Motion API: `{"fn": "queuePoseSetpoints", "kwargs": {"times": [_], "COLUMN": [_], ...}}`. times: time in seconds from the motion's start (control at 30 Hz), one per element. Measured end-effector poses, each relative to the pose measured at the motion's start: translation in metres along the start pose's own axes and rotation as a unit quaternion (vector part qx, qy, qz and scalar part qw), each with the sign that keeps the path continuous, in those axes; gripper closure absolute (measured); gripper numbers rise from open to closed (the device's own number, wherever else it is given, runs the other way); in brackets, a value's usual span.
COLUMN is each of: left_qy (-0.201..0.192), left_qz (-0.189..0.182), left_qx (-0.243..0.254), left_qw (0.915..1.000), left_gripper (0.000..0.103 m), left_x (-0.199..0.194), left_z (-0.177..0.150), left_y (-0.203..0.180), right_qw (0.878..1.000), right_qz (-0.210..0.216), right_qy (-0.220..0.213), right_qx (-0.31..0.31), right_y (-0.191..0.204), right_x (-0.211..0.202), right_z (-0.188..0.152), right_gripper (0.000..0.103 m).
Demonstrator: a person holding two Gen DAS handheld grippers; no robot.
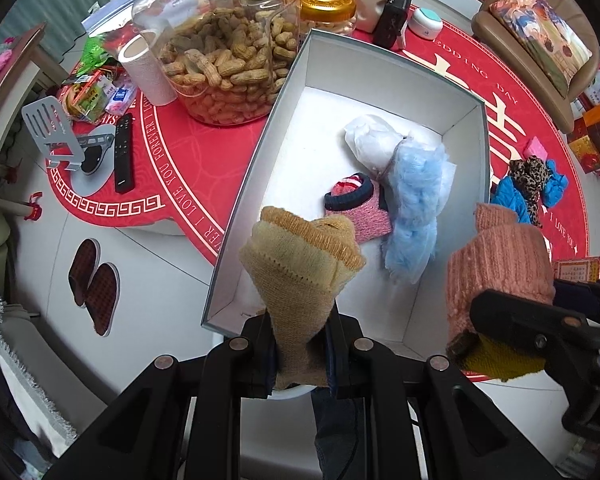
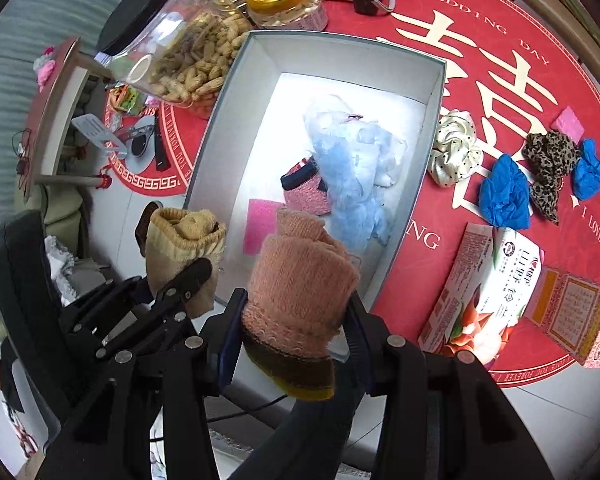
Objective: Organize soft objects
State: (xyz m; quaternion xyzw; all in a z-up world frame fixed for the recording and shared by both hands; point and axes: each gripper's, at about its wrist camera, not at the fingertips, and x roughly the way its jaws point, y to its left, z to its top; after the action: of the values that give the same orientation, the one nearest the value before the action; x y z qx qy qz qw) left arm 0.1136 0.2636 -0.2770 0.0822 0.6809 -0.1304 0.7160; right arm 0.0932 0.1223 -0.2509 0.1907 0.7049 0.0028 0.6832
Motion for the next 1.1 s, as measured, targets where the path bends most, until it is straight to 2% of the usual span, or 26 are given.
{"fn": "queuePoseSetpoints", "kwargs": {"times": [0.23, 0.27, 0.3, 0.37, 0.4, 0.43, 0.47, 0.57, 0.7, 0.77, 0.8, 0.83, 0.9, 0.93, 0.97, 1.07, 1.1], "left_qy": [0.006, 0.006, 0.007, 0.007, 0.004, -0.002, -0.015, -0.017, -0.036, -0.077, -0.125, -0.154, -0.202, -0.211, -0.215, -0.147, -0.127], "left_qz": [-0.006, -0.011, -0.019, -0.021, -0.018, -0.012, -0.006, 0.001, 0.012, 0.03, 0.052, 0.066, 0.102, 0.116, 0.125, 0.055, 0.043], "left_qx": [0.025, 0.028, 0.032, 0.041, 0.044, 0.043, 0.043, 0.034, 0.02, 0.015, 0.014, 0.015, 0.016, 0.014, 0.006, -0.002, -0.005], "left_qw": [0.9997, 0.9995, 0.9993, 0.9989, 0.9989, 0.999, 0.999, 0.9993, 0.9991, 0.9965, 0.9907, 0.9857, 0.9739, 0.9704, 0.9687, 0.9875, 0.9909], "left_gripper": [0.084, 0.084, 0.077, 0.039, 0.005, 0.0, 0.0, 0.0, 0.0, 0.0, 0.0, 0.0, 0.0, 0.0, 0.0, 0.0, 0.0], "left_x": [0.013, 0.014, 0.015, 0.014, 0.012, 0.01, 0.005, 0.0, -0.011, -0.029, -0.051, -0.067, -0.102, -0.113, -0.126, -0.127, -0.124], "left_z": [0.009, 0.009, 0.01, 0.011, 0.012, 0.012, 0.012, 0.014, 0.012, 0.008, 0.003, 0.0, -0.007, -0.009, -0.011, -0.004, -0.003], "left_y": [-0.01, -0.012, -0.013, -0.017, -0.018, -0.018, -0.018, -0.017, -0.014, -0.014, -0.014, -0.016, -0.021, -0.023, -0.024, -0.02, -0.021], "right_qw": [1.0, 1.0, 1.0, 1.0, 1.0, 1.0, 0.999, 0.999, 0.999, 0.999, 0.999, 0.998, 0.997, 0.996, 0.995, 0.993, 0.992], "right_qz": [0.0, 0.007, 0.009, 0.017, 0.019, 0.02, 0.025, 0.024, 0.023, 0.025, 0.025, 0.026, 0.034, 0.034, 0.034, 0.037, 0.036], "right_qy": [0.005, 0.005, 0.005, 0.004, 0.003, 0.002, 0.0, -0.003, -0.012, -0.021, -0.028, -0.036, -0.065, -0.076, -0.088, -0.115, -0.12], "right_qx": [0.004, 0.005, 0.006, 0.012, 0.017, 0.022, 0.028, 0.033, 0.036, 0.038, 0.04, 0.04, 0.036, 0.031, 0.023, 0.004, 0.004], "right_y": [-0.004, -0.004, -0.005, -0.008, -0.01, -0.012, -0.015, -0.021, -0.027, -0.03, -0.032, -0.035, -0.037, -0.037, -0.037, -0.037, -0.036], "right_x": [0.016, 0.018, 0.019, 0.021, 0.021, 0.02, 0.019, 0.015, 0.004, -0.006, -0.012, -0.02, -0.042, -0.052, -0.064, -0.097, -0.104], "right_z": [0.011, 0.013, 0.014, 0.016, 0.017, 0.018, 0.018, 0.019, 0.016, 0.014, 0.012, 0.01, 0.004, 0.002, -0.002, -0.013, -0.016], "right_gripper": [0.052, 0.049, 0.049, 0.036, 0.031, 0.023, 0.022, 0.017, 0.016, 0.014, 0.012, 0.002, 0.0, 0.0, 0.0, 0.0, 0.0]}}
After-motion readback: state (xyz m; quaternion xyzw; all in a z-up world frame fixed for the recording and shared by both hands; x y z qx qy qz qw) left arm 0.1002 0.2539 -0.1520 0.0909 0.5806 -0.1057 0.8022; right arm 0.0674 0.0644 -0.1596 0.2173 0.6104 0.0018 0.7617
